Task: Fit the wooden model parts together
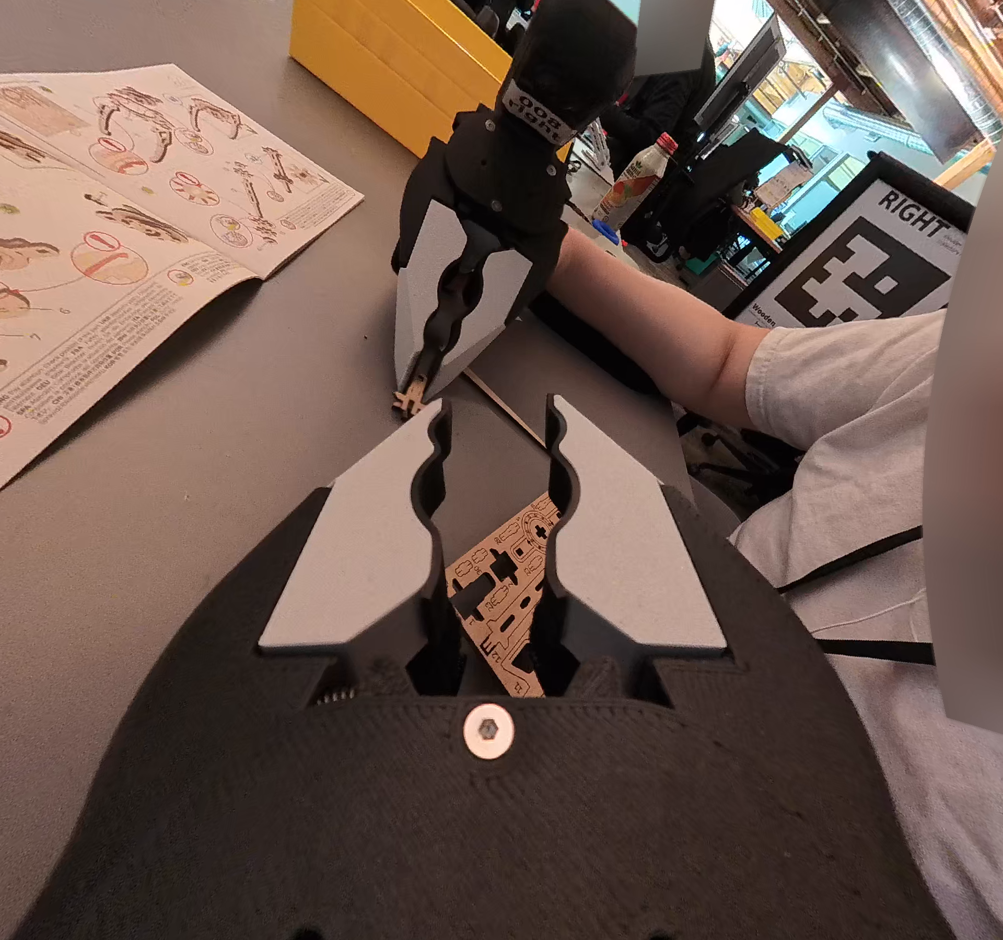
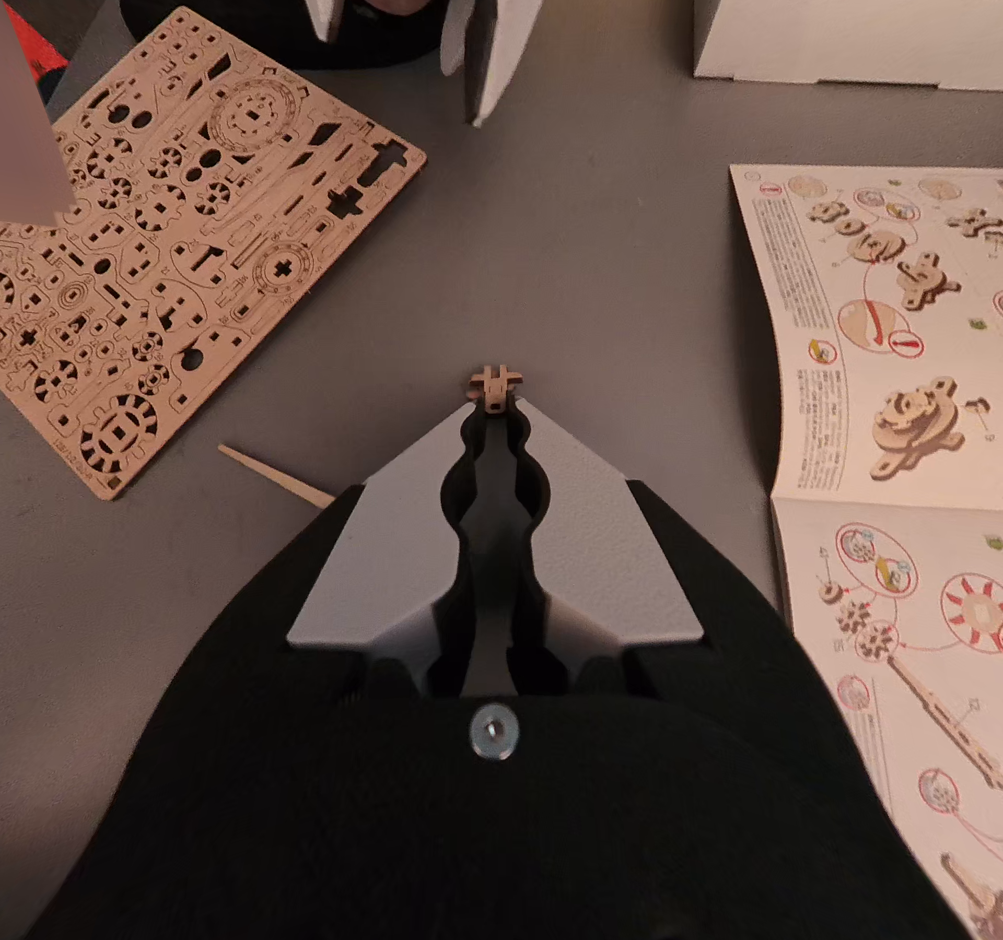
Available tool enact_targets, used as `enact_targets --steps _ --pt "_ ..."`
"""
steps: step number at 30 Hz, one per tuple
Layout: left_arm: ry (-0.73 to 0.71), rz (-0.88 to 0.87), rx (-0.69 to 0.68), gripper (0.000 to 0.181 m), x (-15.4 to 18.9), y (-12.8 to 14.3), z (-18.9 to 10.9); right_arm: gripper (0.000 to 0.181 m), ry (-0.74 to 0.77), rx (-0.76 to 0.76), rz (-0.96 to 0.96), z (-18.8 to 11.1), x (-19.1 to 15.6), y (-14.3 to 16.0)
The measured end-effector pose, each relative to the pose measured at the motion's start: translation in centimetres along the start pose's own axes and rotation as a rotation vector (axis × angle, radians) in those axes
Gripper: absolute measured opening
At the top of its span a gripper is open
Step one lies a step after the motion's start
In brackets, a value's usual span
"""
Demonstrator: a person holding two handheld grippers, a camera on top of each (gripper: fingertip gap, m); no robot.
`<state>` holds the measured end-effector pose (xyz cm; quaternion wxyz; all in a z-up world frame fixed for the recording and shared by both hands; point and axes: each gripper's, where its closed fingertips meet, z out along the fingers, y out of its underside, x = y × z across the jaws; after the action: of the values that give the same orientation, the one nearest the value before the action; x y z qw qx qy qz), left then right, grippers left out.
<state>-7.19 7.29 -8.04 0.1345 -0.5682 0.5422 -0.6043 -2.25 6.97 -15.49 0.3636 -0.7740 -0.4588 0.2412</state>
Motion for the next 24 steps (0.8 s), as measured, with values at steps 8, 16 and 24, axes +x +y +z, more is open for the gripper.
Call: enact_targets --steps 8,16,24 --pt "-0.002 -0.004 0.0 0.033 0.0 0.0 0.0 0.006 0.012 0.008 0.06 -1.7 0.5 0.3" --pt "0.012 -0.019 -0.012 0.033 0.1 0.3 0.1 0.006 -0.071 0.001 0.113 -2.7 -0.3 1.2" --pt "0.028 -0.034 -0.013 0.033 0.3 0.3 0.2 0.006 -0.228 -0.054 0.13 -3.8 -3.7 1.9"
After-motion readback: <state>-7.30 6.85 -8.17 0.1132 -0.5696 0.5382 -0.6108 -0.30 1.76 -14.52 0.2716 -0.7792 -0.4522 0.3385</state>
